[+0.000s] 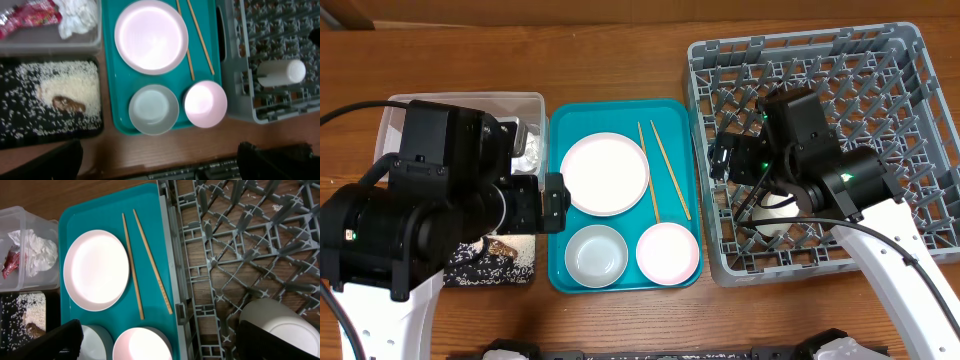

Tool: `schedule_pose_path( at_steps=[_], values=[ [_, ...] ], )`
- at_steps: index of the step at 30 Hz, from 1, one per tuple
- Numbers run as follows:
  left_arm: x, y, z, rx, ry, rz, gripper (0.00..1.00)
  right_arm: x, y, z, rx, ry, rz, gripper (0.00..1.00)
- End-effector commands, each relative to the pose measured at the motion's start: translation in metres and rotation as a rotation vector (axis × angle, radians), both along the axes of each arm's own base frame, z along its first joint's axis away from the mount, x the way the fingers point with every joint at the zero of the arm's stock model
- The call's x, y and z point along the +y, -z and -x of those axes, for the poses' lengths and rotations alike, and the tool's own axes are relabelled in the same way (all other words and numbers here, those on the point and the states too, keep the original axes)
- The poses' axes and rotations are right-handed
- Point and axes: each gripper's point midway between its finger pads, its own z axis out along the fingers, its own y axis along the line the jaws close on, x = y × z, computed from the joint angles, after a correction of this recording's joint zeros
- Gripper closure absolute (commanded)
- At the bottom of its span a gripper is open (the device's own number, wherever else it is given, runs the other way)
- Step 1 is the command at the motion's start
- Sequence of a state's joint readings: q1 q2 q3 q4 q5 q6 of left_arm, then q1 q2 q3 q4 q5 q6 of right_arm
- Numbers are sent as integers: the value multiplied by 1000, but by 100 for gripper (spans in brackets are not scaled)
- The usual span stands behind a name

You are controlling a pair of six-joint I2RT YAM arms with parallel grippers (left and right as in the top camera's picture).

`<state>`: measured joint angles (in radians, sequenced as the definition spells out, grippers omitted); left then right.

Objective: Sort waste into correct bins and load items into the dishwasher

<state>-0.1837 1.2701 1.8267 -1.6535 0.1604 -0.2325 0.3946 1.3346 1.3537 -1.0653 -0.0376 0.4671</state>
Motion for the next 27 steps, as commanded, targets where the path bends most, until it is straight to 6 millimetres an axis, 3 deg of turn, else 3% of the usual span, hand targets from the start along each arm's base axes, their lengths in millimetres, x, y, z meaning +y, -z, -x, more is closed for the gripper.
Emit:
schedule_pose_path(
  at_steps=[1,5,13,27],
  values=[
    [10,-14,-18,-171,-10,-62,0,1,-1,-1,-4,-2,-4,0],
    [6,-23,-45,-423,55,-76,0,1,-1,-1,-4,-2,-4,0],
    [9,21,-58,-700,27,-42,0,1,-1,-1,-4,-2,-4,0],
    [14,77,-26,-1117,15,35,0,1,-1,-1,-4,-2,-4,0]
  ],
)
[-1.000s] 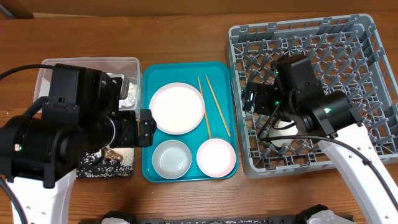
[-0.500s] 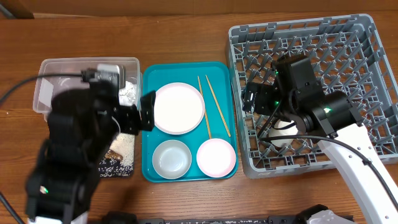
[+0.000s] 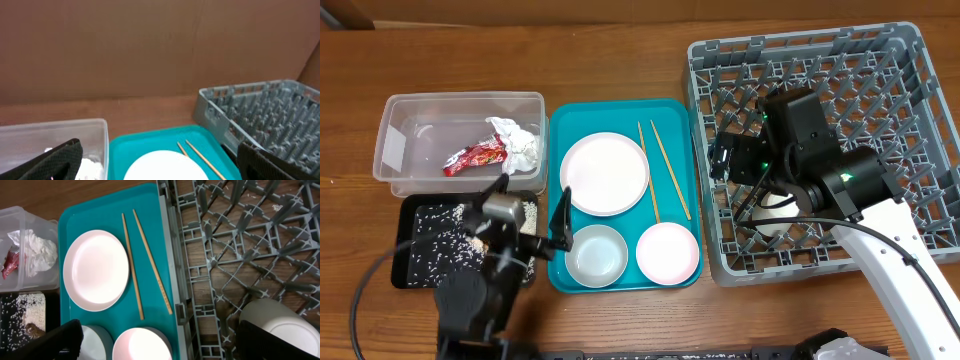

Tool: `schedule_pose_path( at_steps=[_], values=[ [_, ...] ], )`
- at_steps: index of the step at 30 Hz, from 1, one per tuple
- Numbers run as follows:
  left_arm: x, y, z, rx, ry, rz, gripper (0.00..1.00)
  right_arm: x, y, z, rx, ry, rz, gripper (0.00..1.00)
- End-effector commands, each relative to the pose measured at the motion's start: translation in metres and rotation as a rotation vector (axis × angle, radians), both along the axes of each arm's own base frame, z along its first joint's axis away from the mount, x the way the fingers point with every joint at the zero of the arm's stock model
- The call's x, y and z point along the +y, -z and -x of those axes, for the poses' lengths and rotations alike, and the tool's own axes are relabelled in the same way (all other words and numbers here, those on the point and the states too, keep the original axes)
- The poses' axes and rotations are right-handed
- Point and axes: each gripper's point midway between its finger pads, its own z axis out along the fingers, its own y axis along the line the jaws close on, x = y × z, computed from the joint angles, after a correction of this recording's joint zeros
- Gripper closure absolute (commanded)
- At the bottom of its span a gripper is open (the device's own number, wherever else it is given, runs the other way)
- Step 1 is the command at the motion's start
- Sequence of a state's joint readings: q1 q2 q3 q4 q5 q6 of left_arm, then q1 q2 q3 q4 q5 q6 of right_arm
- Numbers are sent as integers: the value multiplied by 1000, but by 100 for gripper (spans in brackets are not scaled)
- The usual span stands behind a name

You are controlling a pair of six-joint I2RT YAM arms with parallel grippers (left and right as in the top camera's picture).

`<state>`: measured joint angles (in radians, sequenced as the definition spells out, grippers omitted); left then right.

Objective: Sort waste into correct bins and load items into the dishwasher

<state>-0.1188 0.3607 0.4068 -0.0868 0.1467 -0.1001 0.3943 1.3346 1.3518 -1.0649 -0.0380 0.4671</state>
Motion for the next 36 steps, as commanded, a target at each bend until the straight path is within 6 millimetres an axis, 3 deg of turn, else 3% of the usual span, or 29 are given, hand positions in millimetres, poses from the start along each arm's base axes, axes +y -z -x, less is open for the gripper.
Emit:
schedule_pose_path(
  at_steps=[1,13,19,36],
  values=[
    [2,21,10,-43,5,-9,0,2,-1,-1,-6,-2,-4,0],
    [-1,97,15,-22,19,19,0,2,-1,-1,-6,-2,-4,0],
    [-1,107,15,20,19,15,0,2,-1,-1,-6,-2,-4,0],
    [-1,107,15,22,19,15,0,2,-1,-1,-6,-2,-4,0]
  ],
)
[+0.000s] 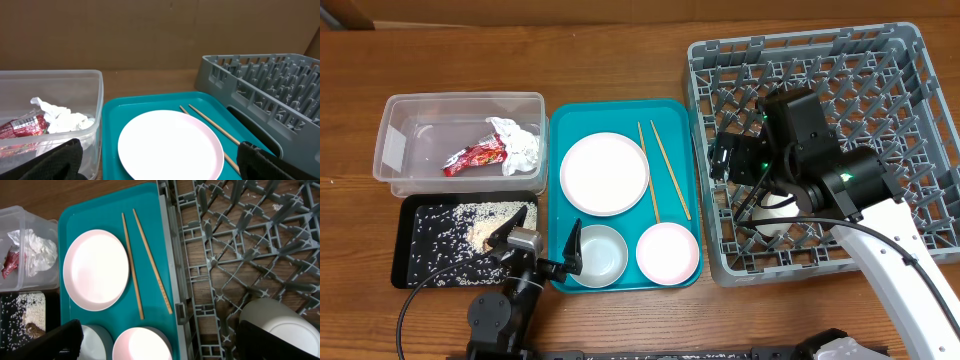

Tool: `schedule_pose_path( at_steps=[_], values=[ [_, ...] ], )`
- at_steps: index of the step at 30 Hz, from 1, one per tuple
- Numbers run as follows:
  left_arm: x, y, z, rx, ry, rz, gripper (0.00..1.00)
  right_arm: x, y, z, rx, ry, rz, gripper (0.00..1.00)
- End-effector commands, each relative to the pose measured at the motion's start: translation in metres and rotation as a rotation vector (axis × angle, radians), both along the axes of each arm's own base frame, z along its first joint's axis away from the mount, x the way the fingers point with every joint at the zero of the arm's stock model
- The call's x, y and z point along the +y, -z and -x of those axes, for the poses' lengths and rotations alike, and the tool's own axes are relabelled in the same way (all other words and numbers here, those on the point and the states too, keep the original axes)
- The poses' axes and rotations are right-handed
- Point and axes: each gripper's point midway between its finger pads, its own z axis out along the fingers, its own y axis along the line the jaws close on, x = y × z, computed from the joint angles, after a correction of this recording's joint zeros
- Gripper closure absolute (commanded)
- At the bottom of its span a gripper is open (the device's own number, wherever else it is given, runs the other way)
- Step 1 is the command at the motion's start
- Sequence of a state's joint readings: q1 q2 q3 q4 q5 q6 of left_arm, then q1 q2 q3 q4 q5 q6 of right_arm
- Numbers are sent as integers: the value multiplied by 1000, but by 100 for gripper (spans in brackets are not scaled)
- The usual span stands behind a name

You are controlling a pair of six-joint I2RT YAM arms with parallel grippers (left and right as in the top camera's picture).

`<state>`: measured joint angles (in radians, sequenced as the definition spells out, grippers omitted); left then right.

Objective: Sort waste into correct bins and load items into the dishwasher

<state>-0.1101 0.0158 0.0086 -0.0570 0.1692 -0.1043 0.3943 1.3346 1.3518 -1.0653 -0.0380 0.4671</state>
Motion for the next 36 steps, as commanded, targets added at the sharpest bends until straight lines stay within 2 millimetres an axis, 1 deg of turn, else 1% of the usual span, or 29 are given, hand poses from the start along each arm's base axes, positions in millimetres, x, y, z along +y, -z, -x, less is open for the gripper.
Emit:
schedule_pose_path(
  at_steps=[1,4,6,8,9,10,11,12,13,14,16,17,18,19,20,21,23,24,26,28,30,32,34,36],
  values=[
    [-1,0,1,-2,5,12,0,2,-1,-1,-6,-2,-4,0],
    [-1,0,1,-2,5,12,0,5,-3,-2,-12,-7,-20,0],
    [-1,0,1,-2,5,12,0,17,-14,-11,-59,-35,-83,0],
    [-1,0,1,-2,5,12,0,45,-23,-2,-38,-143,-215,0],
    [-1,0,1,-2,5,12,0,57,-24,6,-20,-204,-254,7],
    [-1,0,1,-2,5,12,0,72,-23,19,7,-297,-288,10],
    [-1,0,1,-2,5,12,0,81,-19,29,34,-347,-292,11],
    [-1,0,1,-2,5,12,0,88,-12,40,69,-381,-278,11],
    [-1,0,1,-2,5,12,0,96,2,55,118,-412,-235,11],
    [-1,0,1,-2,5,12,0,100,10,62,140,-430,-203,11],
    [-1,0,1,-2,5,12,0,111,39,83,190,-480,-64,12],
    [-1,0,1,-2,5,12,0,118,58,91,195,-511,38,16],
    [-1,0,1,-2,5,12,0,123,65,94,195,-525,70,19],
    [-1,0,1,-2,5,12,0,133,72,96,190,-547,87,22],
    [-1,0,1,-2,5,12,0,155,82,96,169,-588,79,30],
    [-1,0,1,-2,5,12,0,167,87,93,152,-603,71,33],
    [-1,0,1,-2,5,12,0,184,99,86,133,-619,61,37],
    [-1,0,1,-2,5,12,0,189,107,83,135,-621,62,39],
    [-1,0,1,-2,5,12,0,195,126,80,162,-623,76,41],
    [-1,0,1,-2,5,12,0,196,144,81,204,-626,93,43],
    [-1,0,1,-2,5,12,0,199,157,84,237,-641,91,43],
    [-1,0,1,-2,5,12,0,201,163,84,247,-644,92,43],
    [-1,0,1,-2,5,12,0,202,162,83,242,-640,85,44],
    [-1,0,1,-2,5,12,0,206,161,83,240,-643,64,50]
  ],
)
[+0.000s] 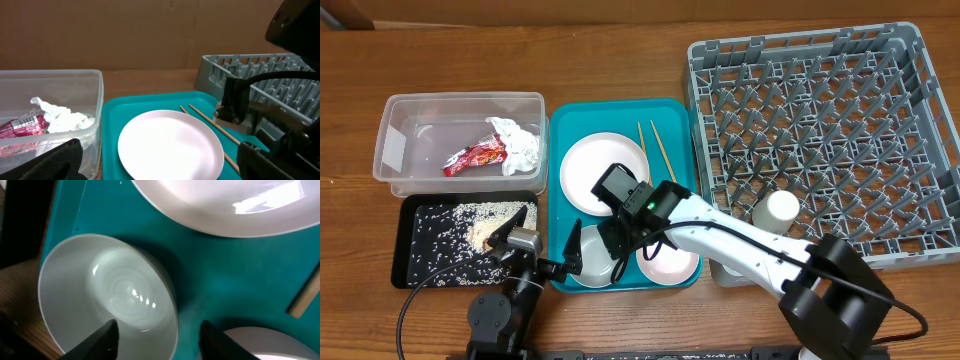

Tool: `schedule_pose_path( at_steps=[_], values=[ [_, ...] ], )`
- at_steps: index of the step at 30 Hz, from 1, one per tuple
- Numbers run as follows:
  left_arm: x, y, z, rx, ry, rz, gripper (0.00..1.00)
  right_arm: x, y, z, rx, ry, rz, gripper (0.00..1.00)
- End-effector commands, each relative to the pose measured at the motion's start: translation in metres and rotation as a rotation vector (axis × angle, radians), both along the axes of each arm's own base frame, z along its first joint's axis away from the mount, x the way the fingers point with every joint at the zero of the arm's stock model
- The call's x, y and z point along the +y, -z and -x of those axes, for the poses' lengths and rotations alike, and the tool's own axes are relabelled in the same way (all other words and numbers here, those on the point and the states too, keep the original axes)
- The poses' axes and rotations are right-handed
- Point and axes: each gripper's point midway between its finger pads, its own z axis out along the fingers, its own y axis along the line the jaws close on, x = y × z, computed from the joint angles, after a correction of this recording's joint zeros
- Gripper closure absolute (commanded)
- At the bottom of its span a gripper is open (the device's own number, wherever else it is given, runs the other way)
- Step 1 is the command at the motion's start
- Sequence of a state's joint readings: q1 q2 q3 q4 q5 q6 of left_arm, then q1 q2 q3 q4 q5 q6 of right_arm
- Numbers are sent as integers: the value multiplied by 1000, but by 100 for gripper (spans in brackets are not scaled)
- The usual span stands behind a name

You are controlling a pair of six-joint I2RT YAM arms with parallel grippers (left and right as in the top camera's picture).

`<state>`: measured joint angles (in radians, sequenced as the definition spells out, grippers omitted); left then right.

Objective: Sort waste into correct bins and load items into the dishwasher

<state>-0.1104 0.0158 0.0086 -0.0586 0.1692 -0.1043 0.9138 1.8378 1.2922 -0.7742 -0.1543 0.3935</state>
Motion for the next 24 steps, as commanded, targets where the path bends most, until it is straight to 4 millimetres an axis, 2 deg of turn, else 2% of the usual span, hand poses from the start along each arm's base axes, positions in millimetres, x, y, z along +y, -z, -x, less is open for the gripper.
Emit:
schedule_pose_path(
  at_steps=[1,5,11,14,19,21,24],
  values=[
    [-1,-1,1,-4,5,12,0,8,-7,0,1,-8,-48,51],
    [0,-1,1,-4,5,12,0,7,4,0,33,35,-28,52],
    [-1,-1,1,-4,5,12,0,11,11,2,59,32,-32,64],
    [-1,-1,1,-4,5,12,0,12,12,2,61,34,-35,64],
    [-1,-1,1,-4,5,12,0,13,23,5,93,37,-26,65],
    [-1,-1,1,-4,5,12,0,13,23,5,103,38,-32,77],
    [-1,-1,1,-4,5,12,0,11,23,0,109,77,-36,84]
  ],
)
